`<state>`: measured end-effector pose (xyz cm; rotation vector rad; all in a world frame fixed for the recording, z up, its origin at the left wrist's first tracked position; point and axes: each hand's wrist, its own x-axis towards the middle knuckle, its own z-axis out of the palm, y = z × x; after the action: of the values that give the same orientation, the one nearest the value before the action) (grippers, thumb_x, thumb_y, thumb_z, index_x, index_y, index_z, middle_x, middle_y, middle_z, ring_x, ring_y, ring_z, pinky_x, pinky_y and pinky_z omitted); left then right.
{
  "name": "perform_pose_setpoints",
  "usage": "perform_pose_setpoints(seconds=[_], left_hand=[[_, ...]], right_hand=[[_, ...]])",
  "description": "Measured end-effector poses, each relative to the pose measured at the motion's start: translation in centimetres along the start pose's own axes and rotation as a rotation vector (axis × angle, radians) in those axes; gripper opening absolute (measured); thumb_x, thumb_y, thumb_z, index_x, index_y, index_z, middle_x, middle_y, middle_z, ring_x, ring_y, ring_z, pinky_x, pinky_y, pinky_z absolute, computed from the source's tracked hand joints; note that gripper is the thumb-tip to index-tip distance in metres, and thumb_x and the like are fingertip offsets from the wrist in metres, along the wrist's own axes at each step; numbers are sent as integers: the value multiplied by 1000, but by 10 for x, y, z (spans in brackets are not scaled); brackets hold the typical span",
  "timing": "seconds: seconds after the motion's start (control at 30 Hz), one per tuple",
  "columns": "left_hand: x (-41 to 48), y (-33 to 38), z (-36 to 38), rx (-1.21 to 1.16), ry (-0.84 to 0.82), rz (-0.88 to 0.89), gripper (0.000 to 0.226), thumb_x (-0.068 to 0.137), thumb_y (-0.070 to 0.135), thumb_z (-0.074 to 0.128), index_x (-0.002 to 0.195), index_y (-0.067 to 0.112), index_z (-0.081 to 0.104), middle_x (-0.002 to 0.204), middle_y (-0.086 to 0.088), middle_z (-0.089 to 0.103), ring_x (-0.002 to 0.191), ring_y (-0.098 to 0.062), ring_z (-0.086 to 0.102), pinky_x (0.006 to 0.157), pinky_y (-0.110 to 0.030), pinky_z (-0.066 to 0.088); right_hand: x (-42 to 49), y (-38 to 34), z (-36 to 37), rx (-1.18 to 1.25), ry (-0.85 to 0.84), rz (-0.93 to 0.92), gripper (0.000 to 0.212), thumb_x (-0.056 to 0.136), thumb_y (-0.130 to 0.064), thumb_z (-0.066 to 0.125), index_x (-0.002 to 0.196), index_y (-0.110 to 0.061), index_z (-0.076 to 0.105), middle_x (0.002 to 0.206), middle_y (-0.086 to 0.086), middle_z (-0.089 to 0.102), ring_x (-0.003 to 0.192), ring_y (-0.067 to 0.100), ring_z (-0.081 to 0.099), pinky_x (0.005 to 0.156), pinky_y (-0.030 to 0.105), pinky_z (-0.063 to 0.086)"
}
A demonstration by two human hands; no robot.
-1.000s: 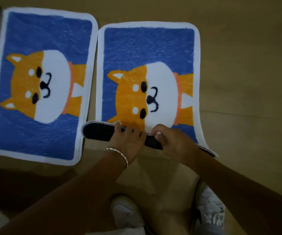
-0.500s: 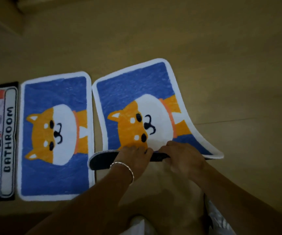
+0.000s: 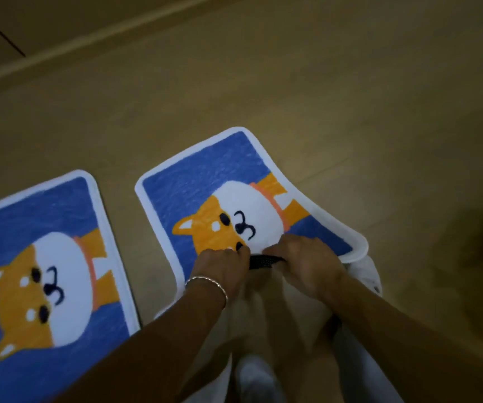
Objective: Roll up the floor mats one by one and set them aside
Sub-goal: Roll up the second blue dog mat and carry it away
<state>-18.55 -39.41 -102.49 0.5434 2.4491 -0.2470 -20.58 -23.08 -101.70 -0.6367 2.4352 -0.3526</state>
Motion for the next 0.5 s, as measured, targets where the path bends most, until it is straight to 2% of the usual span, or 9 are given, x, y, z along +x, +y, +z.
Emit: perform_pose_setpoints(seconds=[0.07,0.1,0.2,0.27,0.33,0.37,0.43,0.5], left_hand=[[-10,3,6,-27,-35,-40,47,98,13,33,143,7,21,120,-13,58,104,-32,60,71,-33,37],[-12,3,8,-43,-42,-57,46,98,12,32,143,8,21,119,-13,58,104,-32,60,74,-34,41],[-8,-1,12,-92,-3,-92,41,99,12,31,140,9,27,117,-13,59,103,-31,61,79,-33,44],[-6,-5,12,-90,56,-103,44,95,15,44,137,8,33,111,-14,60,94,-32,63,72,-35,44],[-6,-12,17,-42,123,-66,58,68,17,76,118,6,50,86,-14,64,66,-32,63,57,-37,46],[-6,-14,23,-16,174,-55,64,55,17,83,110,7,52,77,-13,64,58,-31,60,52,-38,48],[-6,-15,39,-1,204,-25,68,48,21,87,107,8,58,77,-12,65,60,-31,61,54,-43,51],[-10,-13,39,-22,138,16,62,55,25,86,110,8,66,89,-14,66,73,-32,64,64,-48,53]], right_hand=[[-3,-7,6,5,-7,-50,64,82,-48,13,121,-35,62,103,5,57,90,28,59,67,31,41],[-1,-8,6,-15,-15,-64,66,81,-47,11,123,-36,61,105,5,57,91,27,59,67,30,40],[10,-10,6,-52,-7,-79,41,97,-37,29,129,-34,55,113,3,57,99,24,58,73,28,41],[17,-8,6,-39,-14,-66,34,100,-31,40,131,-33,54,116,3,58,103,23,57,79,29,42],[22,-7,8,-25,-67,-34,32,100,-29,43,130,-31,54,117,3,61,104,22,58,80,29,43],[22,-7,9,-12,-100,-19,31,100,-29,43,128,-30,56,116,3,63,103,22,58,80,29,43],[21,-5,14,32,-138,4,27,99,-29,44,122,-28,60,113,3,65,101,22,59,82,30,47],[19,-3,23,77,-137,6,25,98,-30,47,116,-27,63,110,2,67,99,22,59,83,33,48]])
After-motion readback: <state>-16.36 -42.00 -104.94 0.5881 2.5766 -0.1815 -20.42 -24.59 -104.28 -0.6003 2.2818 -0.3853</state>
